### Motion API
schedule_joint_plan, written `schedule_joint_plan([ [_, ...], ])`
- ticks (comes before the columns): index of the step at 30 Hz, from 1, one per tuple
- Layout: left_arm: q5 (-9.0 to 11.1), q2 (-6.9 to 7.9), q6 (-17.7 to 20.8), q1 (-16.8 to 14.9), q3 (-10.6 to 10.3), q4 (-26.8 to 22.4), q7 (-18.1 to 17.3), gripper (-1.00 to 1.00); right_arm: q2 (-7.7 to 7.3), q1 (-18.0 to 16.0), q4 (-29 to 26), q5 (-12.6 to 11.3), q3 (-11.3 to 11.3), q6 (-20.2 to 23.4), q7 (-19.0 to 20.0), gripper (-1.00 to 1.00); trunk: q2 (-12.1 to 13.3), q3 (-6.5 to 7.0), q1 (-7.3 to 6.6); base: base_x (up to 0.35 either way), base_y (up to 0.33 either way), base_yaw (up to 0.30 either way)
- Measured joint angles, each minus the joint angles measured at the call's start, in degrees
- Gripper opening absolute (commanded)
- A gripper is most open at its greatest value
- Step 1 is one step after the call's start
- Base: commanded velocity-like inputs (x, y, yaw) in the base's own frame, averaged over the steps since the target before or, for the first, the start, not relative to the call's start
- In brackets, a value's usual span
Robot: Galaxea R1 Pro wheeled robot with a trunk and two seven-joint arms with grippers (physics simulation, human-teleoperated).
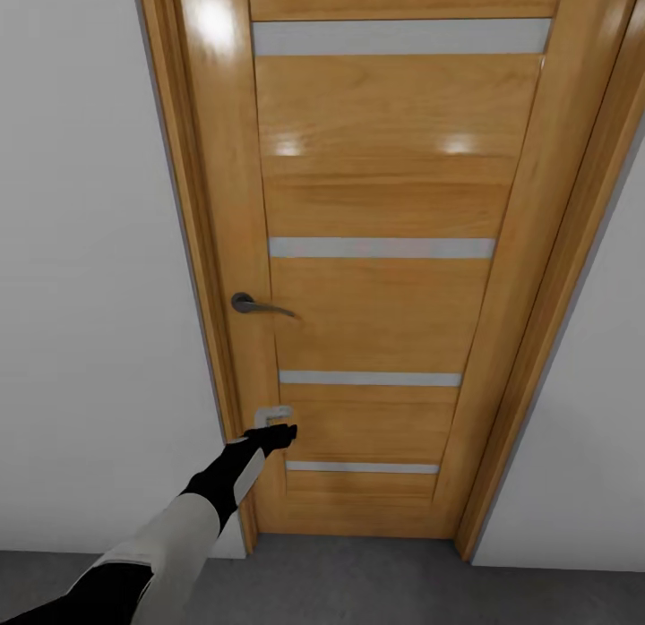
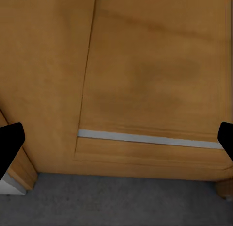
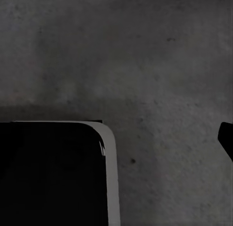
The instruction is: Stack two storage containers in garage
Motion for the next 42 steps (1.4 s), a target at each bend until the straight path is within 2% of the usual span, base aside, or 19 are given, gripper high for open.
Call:
schedule_joint_plan([
  [11, 0.06, 0.0, 0.58, -0.19, -0.18, -1.56, -0.24, 1.0, -0.12, 0.0, -0.46, 0.0, 0.0, 0.0, -0.01, 1.0, 0.0, 0.0, -0.01, 0.031, -0.001, 0.0],
  [29, -0.13, 0.01, 0.74, -0.19, -0.22, -1.27, -0.14, 1.0, -0.08, 0.0, -0.47, 0.0, 0.0, 0.0, 0.07, 1.0, -0.01, 0.0, -0.03, 0.291, -0.131, 0.0],
  [38, -0.07, 0.0, 0.48, -0.19, 0.09, -1.12, -0.25, 1.0, -0.09, 0.0, -0.46, 0.0, 0.0, 0.0, 0.07, 1.0, 0.0, 0.0, 0.0, 0.037, -0.02, 0.0],
  [42, -0.02, 0.0, 0.23, -0.13, 0.16, 1.31, -0.27, 1.0, -0.08, 0.0, -0.46, 0.0, 0.0, 0.0, 0.03, 1.0, 0.0, 0.0, 0.0, 0.007, -0.001, 0.0],
])
